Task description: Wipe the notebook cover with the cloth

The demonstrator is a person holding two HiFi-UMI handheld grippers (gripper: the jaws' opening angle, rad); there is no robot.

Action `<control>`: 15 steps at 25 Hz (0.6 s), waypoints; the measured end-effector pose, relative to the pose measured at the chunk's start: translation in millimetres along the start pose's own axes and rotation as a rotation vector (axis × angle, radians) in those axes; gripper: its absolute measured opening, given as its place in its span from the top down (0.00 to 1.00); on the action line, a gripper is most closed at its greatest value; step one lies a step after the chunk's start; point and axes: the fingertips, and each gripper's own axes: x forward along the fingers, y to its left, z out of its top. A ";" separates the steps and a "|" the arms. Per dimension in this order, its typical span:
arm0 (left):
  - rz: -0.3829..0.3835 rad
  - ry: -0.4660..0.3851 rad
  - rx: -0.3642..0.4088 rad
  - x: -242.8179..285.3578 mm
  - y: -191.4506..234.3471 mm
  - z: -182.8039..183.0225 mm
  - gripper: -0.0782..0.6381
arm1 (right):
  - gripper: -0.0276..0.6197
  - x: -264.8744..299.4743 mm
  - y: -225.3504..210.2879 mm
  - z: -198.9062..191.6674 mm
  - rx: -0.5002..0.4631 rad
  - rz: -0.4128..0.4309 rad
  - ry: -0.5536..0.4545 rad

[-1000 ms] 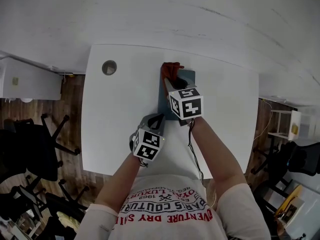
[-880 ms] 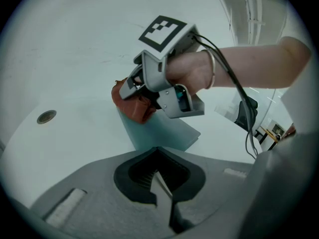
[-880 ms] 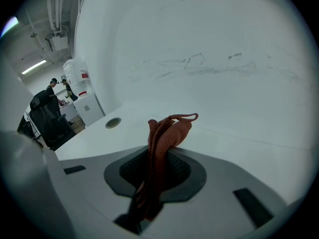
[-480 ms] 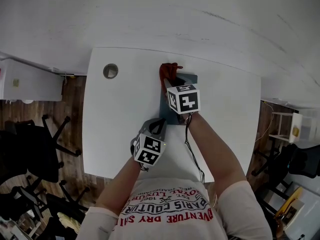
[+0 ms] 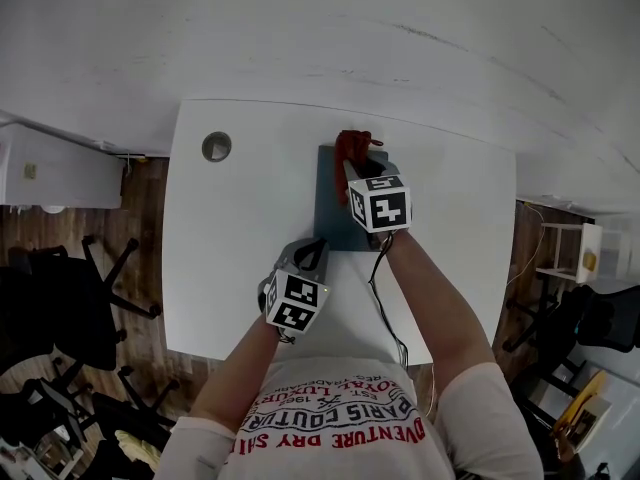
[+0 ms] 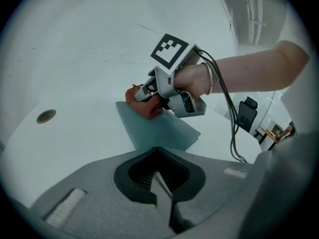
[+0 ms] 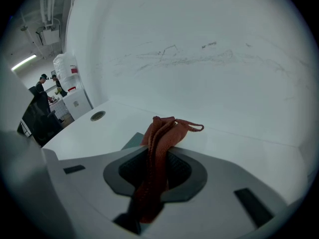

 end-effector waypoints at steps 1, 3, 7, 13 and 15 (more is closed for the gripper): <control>0.002 0.001 0.001 0.1 0.0 -0.4 0.88 | 0.82 -2.4 -5.1 -2.2 0.003 -0.006 0.002; 0.003 0.003 0.004 0.2 -0.3 -1.1 0.88 | 0.82 -7.8 -16.5 -6.4 0.004 -0.020 0.006; 0.005 0.001 0.014 -0.2 -0.3 -1.3 0.88 | 0.82 -17.9 -39.7 -14.3 0.007 -0.062 0.016; 0.016 -0.006 0.024 -1.0 -1.5 -1.2 0.88 | 0.82 -33.6 -69.6 -28.8 0.002 -0.133 0.041; 0.018 -0.008 0.029 -0.1 -0.9 -0.2 0.88 | 0.83 -39.0 -80.7 -31.7 -0.015 -0.174 0.054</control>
